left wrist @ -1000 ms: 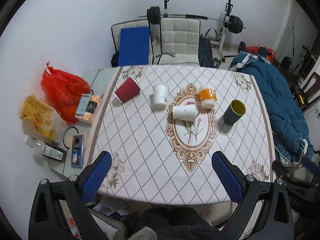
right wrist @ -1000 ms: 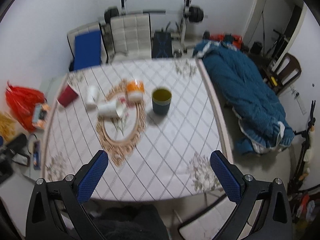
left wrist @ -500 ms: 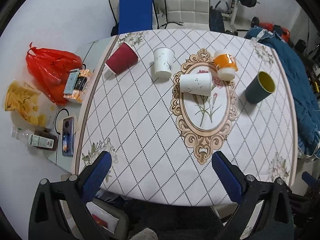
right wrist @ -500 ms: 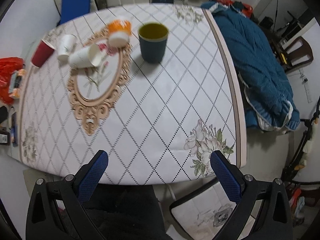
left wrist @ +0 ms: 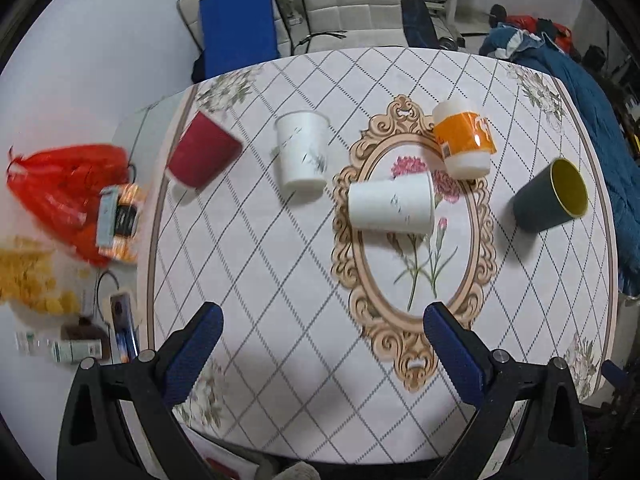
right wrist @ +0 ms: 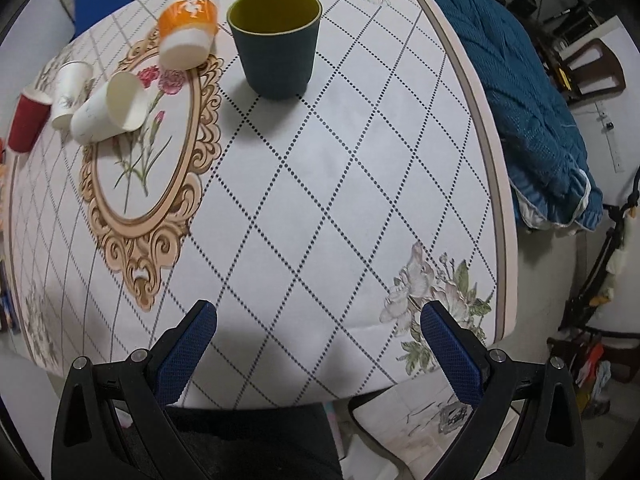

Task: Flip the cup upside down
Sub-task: 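Move the right tool toward the upright orange-and-white paper cup, then close the left tool around the orange-and-white paper cup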

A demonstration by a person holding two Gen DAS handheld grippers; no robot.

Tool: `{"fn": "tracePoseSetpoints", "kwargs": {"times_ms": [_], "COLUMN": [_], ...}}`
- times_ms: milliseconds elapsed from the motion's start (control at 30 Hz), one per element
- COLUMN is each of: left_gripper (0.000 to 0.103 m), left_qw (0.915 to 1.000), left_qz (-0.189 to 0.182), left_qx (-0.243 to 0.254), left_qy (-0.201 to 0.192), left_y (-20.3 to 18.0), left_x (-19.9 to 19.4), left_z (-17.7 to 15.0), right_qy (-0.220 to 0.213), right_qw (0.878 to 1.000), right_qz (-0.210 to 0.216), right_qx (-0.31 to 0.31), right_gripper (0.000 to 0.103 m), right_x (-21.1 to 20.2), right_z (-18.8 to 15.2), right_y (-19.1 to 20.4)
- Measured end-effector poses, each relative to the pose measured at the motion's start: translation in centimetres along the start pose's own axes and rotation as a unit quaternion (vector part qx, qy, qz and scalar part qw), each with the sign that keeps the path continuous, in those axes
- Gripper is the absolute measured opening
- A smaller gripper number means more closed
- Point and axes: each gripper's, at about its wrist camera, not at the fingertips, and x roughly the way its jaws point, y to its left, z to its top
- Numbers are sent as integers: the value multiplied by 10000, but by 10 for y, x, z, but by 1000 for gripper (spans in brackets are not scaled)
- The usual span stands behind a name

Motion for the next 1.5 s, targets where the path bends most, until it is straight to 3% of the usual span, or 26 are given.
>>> {"fn": "tracePoseSetpoints", "kwargs": {"times_ms": [233, 533, 800, 1100, 1400, 1500], "left_gripper": [103, 103, 102, 102, 102, 91], "left_qw": [9990, 9956, 9915, 9830, 9782, 9775], "left_qz": [47, -228, -725, -1150, -1134, -1204], "left_qx": [444, 904, 900, 554, 821, 854], "left_qy": [-30, 67, 591, 1322, 1532, 1509], "left_y": [-16, -61, -102, -130, -156, -162], "left_x": [18, 40, 84, 139, 171, 175], "left_z": [46, 112, 164, 186, 181, 179], "right_qy": [151, 308, 334, 462, 531, 513], "right_qw": [9997, 9982, 9954, 9915, 9912, 9914], "right_qz": [-48, -152, -241, -290, -360, -401], "right_qx": [177, 496, 863, 1179, 1161, 1131], "right_gripper": [103, 103, 103, 103, 103, 103], "right_x": [18, 39, 53, 72, 87, 87], "right_z": [30, 63, 86, 99, 109, 106], "right_y": [11, 6, -10, -21, -24, -21]}}
